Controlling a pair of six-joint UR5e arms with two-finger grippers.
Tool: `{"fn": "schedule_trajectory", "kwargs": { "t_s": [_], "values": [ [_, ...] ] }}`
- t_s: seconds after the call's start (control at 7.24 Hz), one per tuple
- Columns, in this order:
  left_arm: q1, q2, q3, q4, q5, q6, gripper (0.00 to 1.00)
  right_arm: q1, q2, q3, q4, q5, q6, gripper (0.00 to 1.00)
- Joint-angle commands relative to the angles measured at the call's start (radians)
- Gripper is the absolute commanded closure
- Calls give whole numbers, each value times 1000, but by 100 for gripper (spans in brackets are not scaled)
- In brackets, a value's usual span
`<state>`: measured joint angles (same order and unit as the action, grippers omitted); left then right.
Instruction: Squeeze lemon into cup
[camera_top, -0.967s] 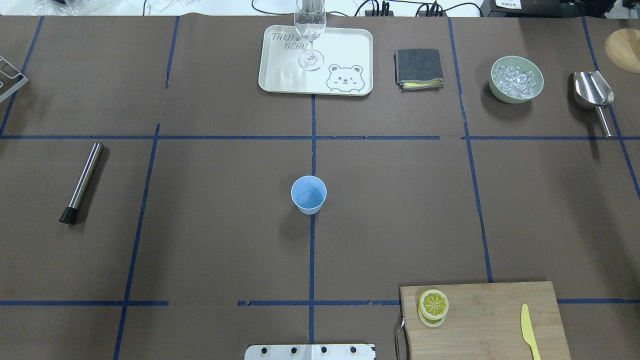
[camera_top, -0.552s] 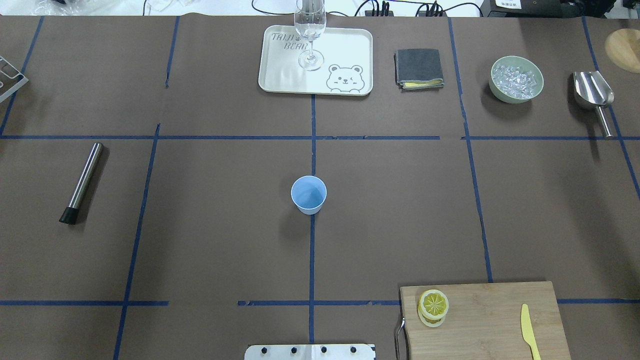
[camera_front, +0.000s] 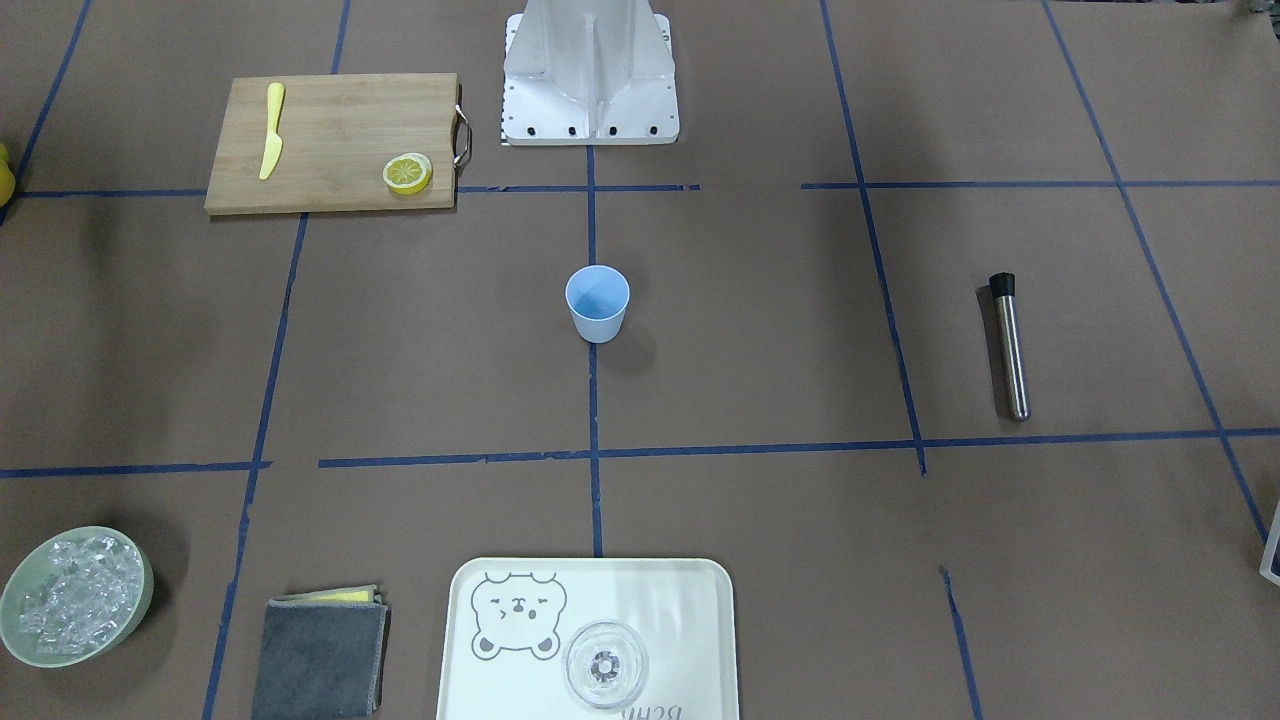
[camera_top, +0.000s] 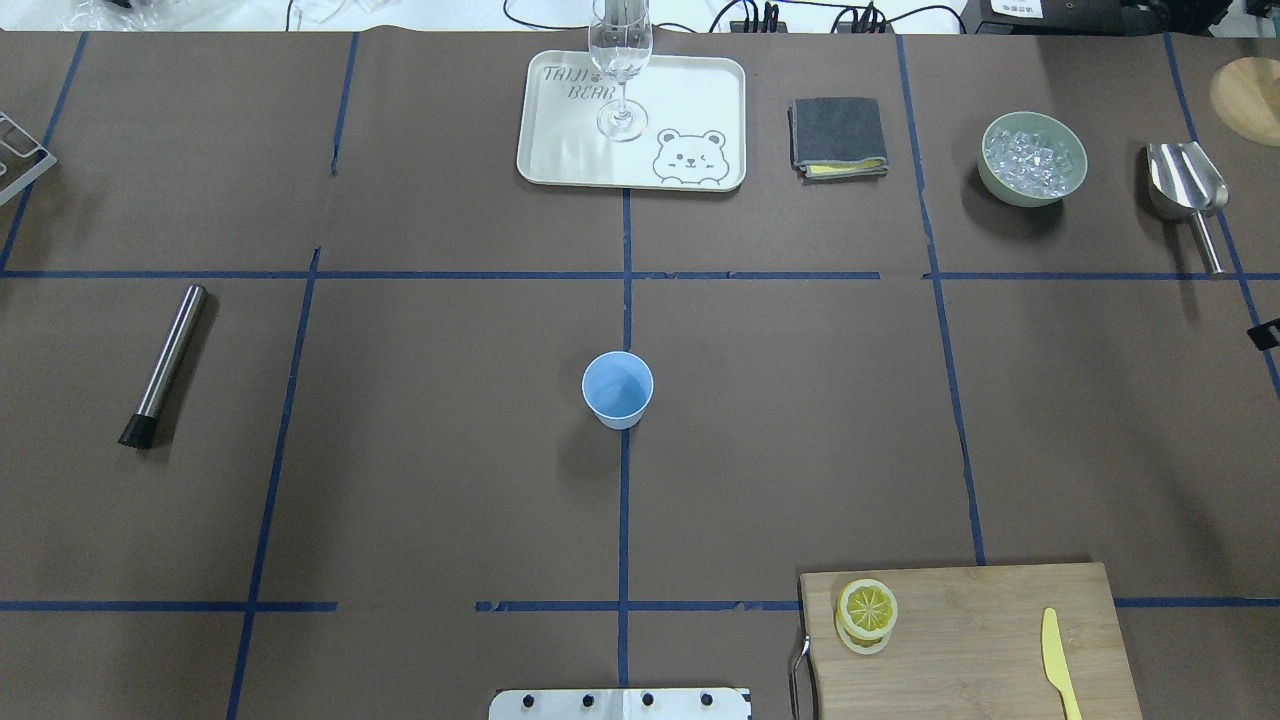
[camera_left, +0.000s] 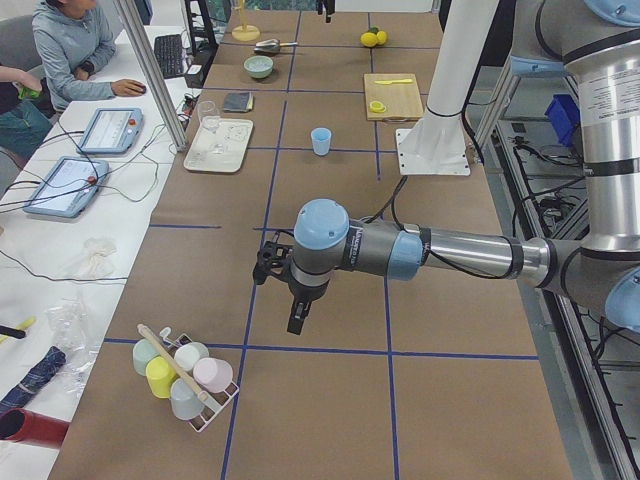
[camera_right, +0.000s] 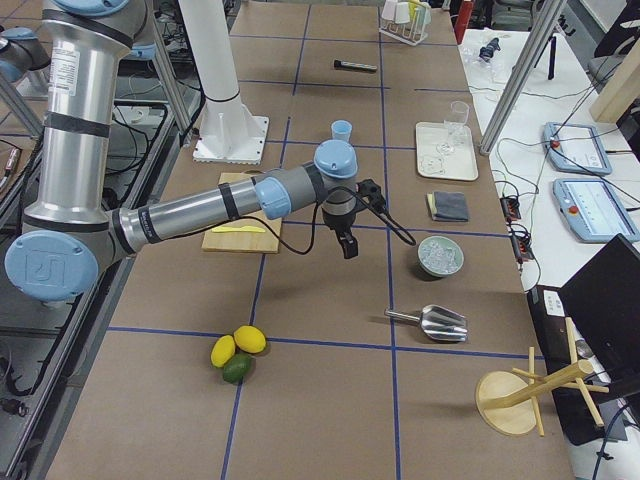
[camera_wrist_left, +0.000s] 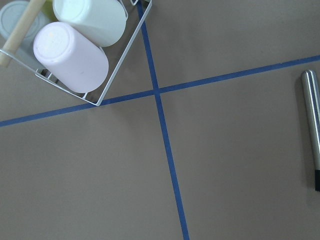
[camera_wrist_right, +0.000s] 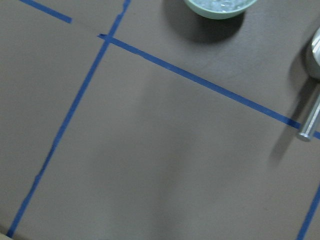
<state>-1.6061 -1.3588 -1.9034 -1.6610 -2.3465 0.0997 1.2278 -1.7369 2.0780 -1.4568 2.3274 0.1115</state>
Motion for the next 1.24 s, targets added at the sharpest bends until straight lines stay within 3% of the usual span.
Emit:
{"fn": "schedule_trajectory", "kwargs": {
  "t_s": [0.0,0.28,0.55,0.83,1.1],
  "values": [
    [2,0,0,-14,-1,0,0,-198,16,115,4,-11,238,0],
    [2,-3,4,-36,1,0,0,-467,25,242,4,-257,554,0],
    [2,-3,4,-36,1,0,0,-694,126,243,3,-441,777,0],
    [2,-3,4,-36,1,0,0,-917,149,241,3,-647,888,0],
    [3,-3,1,-36,1,0,0,-1065,152,223,9,-776,902,0]
  ]
}}
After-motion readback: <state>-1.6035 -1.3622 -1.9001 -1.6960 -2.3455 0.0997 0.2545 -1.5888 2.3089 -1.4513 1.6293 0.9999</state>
